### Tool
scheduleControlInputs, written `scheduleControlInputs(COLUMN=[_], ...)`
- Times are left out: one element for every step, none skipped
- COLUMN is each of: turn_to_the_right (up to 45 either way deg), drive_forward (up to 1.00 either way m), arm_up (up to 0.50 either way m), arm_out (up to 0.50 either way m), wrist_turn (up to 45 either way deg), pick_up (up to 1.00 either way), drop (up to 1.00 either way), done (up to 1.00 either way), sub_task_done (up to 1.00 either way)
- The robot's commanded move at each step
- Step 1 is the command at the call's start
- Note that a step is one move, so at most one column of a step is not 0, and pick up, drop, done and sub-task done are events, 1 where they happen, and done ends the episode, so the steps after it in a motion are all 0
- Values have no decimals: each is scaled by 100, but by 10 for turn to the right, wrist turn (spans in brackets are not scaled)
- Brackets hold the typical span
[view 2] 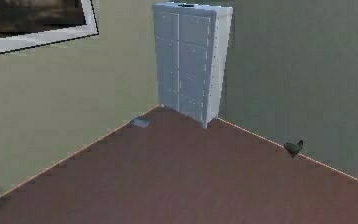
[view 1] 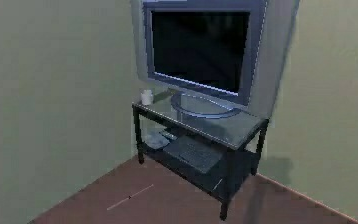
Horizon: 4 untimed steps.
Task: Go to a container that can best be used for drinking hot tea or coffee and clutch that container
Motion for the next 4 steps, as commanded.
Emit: scheduleControlInputs(turn_to_the_right=[0, -450, -240, 0], drive_forward=[65, 0, 0, 35], arm_up=[0, 0, 0, 0], arm_out=[0, 0, 0, 0], wrist_turn=[0, 0, 0, 0], pick_up=[0, 0, 0, 0], drop=[0, 0, 0, 0], done=[0, 0, 0, 0], sub_task_done=[0, 0, 0, 0])
